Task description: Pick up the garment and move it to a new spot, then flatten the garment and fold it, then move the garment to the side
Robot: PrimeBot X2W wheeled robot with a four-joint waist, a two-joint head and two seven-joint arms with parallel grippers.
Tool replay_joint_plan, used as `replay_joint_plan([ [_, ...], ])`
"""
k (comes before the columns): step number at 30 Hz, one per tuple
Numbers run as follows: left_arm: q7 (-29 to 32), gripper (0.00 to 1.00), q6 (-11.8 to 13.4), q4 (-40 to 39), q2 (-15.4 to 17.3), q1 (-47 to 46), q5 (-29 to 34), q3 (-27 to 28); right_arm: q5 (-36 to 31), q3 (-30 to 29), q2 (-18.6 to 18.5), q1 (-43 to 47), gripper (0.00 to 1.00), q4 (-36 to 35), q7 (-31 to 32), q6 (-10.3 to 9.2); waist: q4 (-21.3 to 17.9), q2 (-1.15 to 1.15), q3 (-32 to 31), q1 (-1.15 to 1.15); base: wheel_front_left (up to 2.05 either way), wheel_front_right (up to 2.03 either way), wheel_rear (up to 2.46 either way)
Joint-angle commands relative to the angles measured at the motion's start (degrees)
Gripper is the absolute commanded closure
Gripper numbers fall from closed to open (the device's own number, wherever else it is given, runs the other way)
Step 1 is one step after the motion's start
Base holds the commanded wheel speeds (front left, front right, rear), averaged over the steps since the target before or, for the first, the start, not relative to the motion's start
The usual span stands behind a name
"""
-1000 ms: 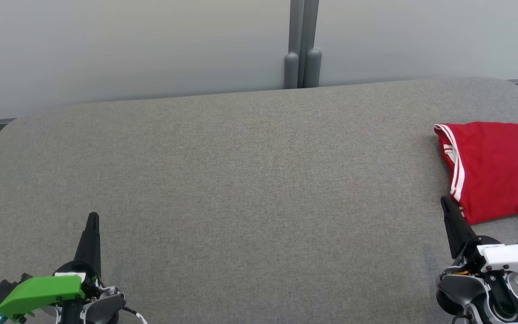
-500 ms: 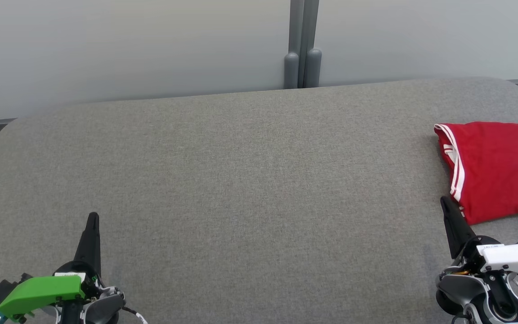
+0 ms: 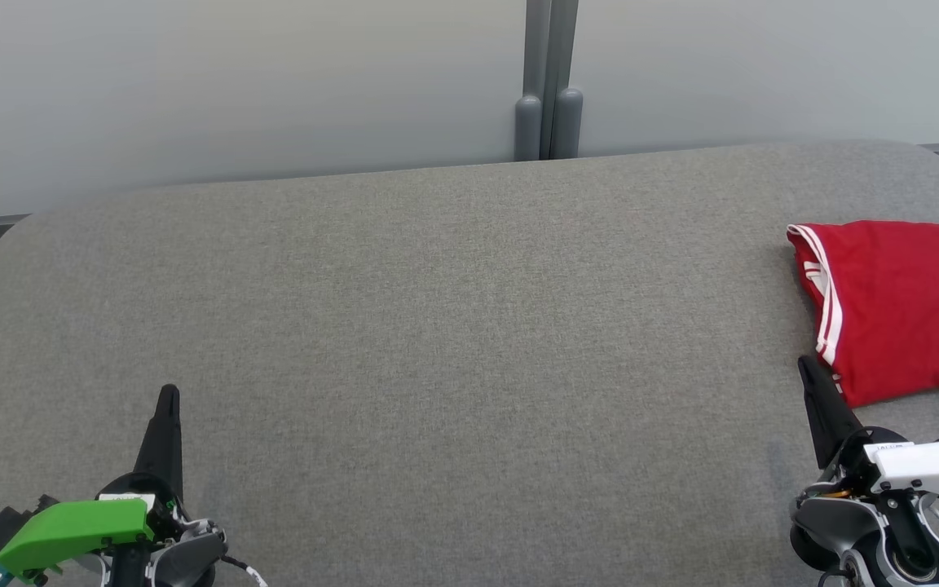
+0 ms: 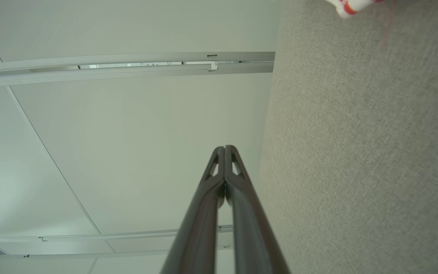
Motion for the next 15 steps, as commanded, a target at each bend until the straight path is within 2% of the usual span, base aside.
replay_joint_plan([
  [1, 0.1, 1.0, -0.2, 0.0, 0.0, -0.8, 0.2, 0.2, -0.3, -0.2, 0.0, -0.2, 1.0, 0.1, 0.3, 0.03, 0.0, 0.0, 0.0, 0.0, 0.0, 0.0, 0.0],
  [15, 0.1, 1.0, -0.2, 0.0, 0.0, -0.8, 0.2, 0.2, -0.4, -0.3, 0.0, -0.3, 1.0, 0.1, 0.2, 0.04, 0.0, 0.0, 0.0, 0.0, 0.0, 0.0, 0.0],
])
